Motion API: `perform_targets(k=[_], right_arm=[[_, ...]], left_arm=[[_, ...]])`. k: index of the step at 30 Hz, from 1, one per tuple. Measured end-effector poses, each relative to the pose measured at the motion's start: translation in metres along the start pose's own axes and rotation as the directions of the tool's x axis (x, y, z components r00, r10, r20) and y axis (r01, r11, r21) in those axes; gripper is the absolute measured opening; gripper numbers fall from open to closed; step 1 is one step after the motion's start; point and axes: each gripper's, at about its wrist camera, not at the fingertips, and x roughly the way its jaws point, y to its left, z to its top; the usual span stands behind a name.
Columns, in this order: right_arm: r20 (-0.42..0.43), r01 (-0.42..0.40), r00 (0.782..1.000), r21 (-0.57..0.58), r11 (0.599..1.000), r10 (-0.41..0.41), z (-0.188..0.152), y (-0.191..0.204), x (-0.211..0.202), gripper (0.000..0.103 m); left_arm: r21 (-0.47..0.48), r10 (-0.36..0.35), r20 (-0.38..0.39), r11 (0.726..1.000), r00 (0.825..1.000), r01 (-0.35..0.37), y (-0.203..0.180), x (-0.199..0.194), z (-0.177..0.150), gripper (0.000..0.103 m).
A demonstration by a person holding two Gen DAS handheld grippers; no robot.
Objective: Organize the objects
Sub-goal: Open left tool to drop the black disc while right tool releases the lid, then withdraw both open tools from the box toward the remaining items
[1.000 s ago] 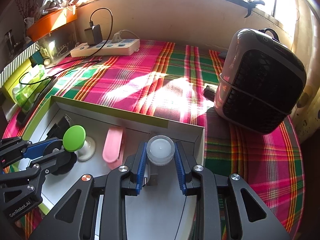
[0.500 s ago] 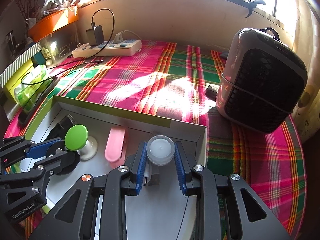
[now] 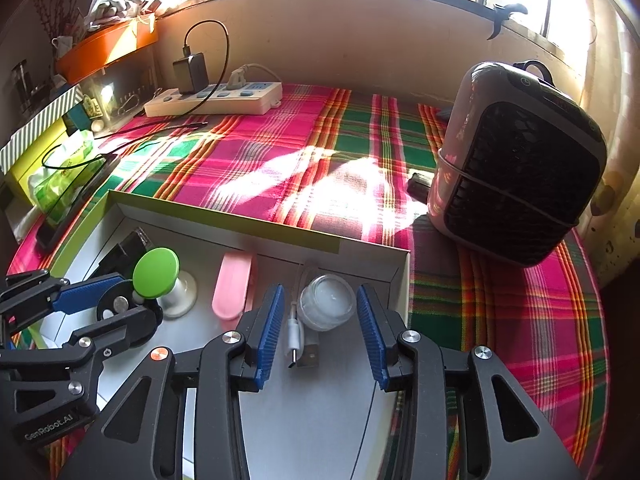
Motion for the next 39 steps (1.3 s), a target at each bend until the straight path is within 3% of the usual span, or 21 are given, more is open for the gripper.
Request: perform_targets(k=[39], right_arm=[[0.088, -0.037, 0.996, 0.054, 0.998, 0.032, -0.035, 0.013, -0.056, 0.040]], left_arm=[[-0.020, 0.019, 0.074, 1.000, 0.997, -0.018, 0.002, -0.048, -0.029, 0.036]])
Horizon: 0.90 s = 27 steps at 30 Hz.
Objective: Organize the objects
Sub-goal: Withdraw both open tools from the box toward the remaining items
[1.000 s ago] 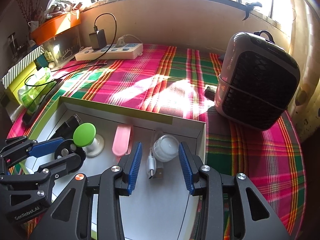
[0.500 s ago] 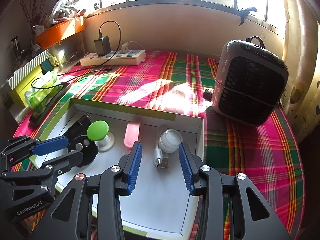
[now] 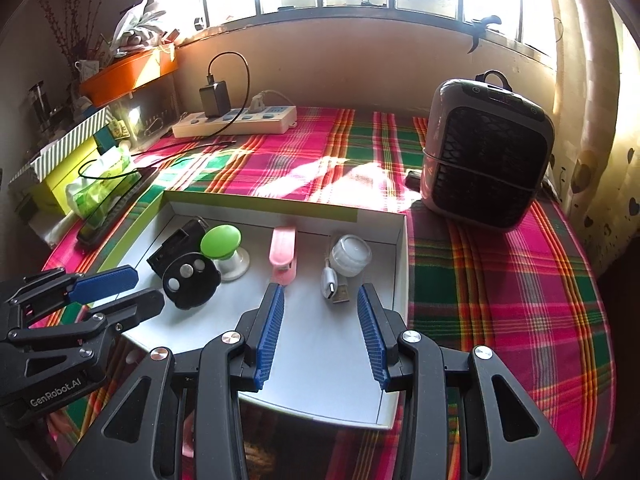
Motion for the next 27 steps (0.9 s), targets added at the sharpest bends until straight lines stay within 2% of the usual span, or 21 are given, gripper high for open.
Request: perform_targets(k=[12, 27], right_arm=[[0.061, -0.027, 0.998, 0.020, 0.999, 0.026, -0.021, 0.004, -0.037, 0.040], [0.025, -0.058, 0.998, 0.010, 0.998, 0.057, -0.060, 0.013, -0.046, 0.040]], left_arm=[[-0.015, -0.015, 0.042, 1.000, 0.999, 0.016, 0.004, -0.033, -0.021, 0.036], [-0.045, -0.060, 0.007, 0.997, 0.998, 0.060, 0.005, -0.039, -0.053, 0.036]])
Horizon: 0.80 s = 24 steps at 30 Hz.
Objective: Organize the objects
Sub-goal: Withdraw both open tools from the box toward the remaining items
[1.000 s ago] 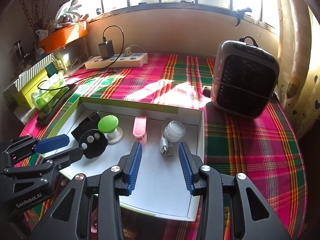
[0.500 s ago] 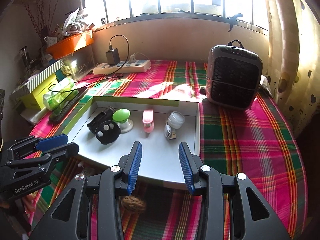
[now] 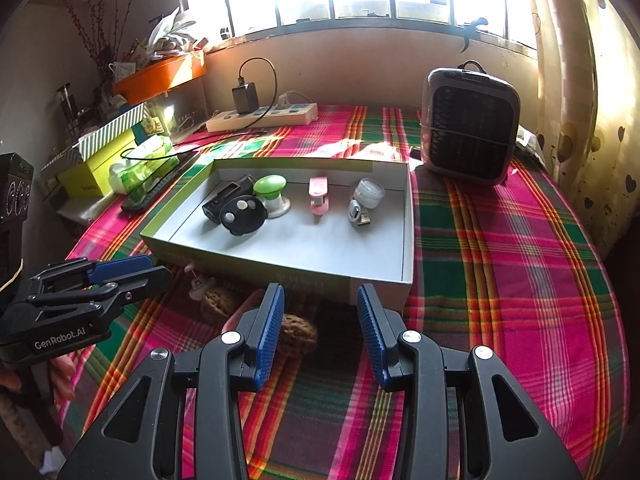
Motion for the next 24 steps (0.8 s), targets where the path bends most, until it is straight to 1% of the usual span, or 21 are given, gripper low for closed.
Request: perform_targets(k=[14, 22, 24], right_arm=[[-0.067, -0.040, 0.997, -0.015, 0.999, 0.039, -0.013, 0.009, 0.016, 0.040], [-0.102, -0.018, 0.995, -0.037, 0.999, 0.014, -0.012, 0.011, 0.025, 0.040], [-0.114, -0.008, 0.993, -0.038, 0.999, 0.003, -0.012, 0.010, 0.027, 0.040]], left_arm=[[-0.021, -0.019, -0.045, 1.000, 0.999, 0.018, 0.004, 0.010, -0.011, 0.036], [-0.025, -0.044, -0.054, 0.999, 0.998, 0.043, 0.005, 0.015, -0.008, 0.037], [-0.029, -0.050, -0.058, 0.998, 0.997, 0.048, 0.005, 0.017, -0.008, 0.039]])
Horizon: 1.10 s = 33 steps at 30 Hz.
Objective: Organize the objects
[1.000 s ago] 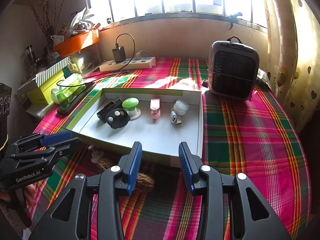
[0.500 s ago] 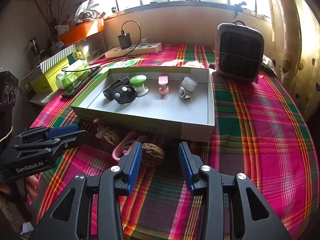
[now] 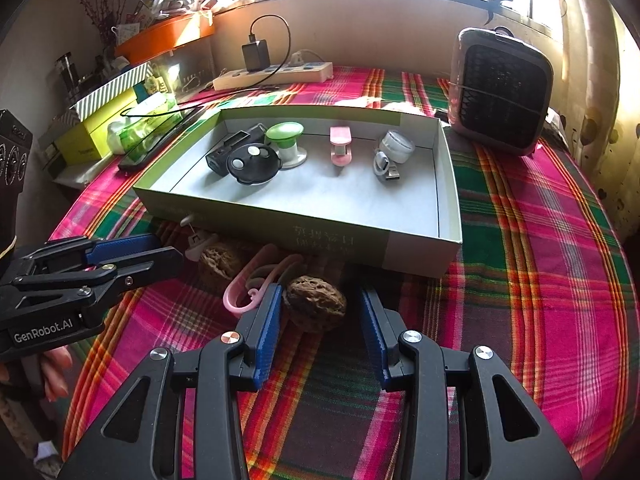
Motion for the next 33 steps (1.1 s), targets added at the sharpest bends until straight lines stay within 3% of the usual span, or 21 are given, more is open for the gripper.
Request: perform_targets(k=[8, 11, 33], right_arm=[[-0.004, -0.002, 1.000, -0.001, 1.000, 0.002, 0.000, -0.002, 0.000, 0.040], [0.001, 0.000, 1.000, 0.003, 1.000, 0.000, 0.000, -0.004, 0.000, 0.032], [0.003, 0.002, 1.000, 0.019, 1.000, -0.002, 0.000, -0.014, -0.003, 0.032]], left_arm=[[0.003, -0.005, -0.012, 1.000, 1.000, 0.005, -0.003, 0.007, 0.008, 0.041], [0.009, 0.003, -0.014, 1.000, 1.000, -0.003, -0.004, 0.011, 0.010, 0.041], [0.012, 0.027, -0.018, 1.000, 0.999, -0.027, -0.010, 0.017, 0.014, 0.039]])
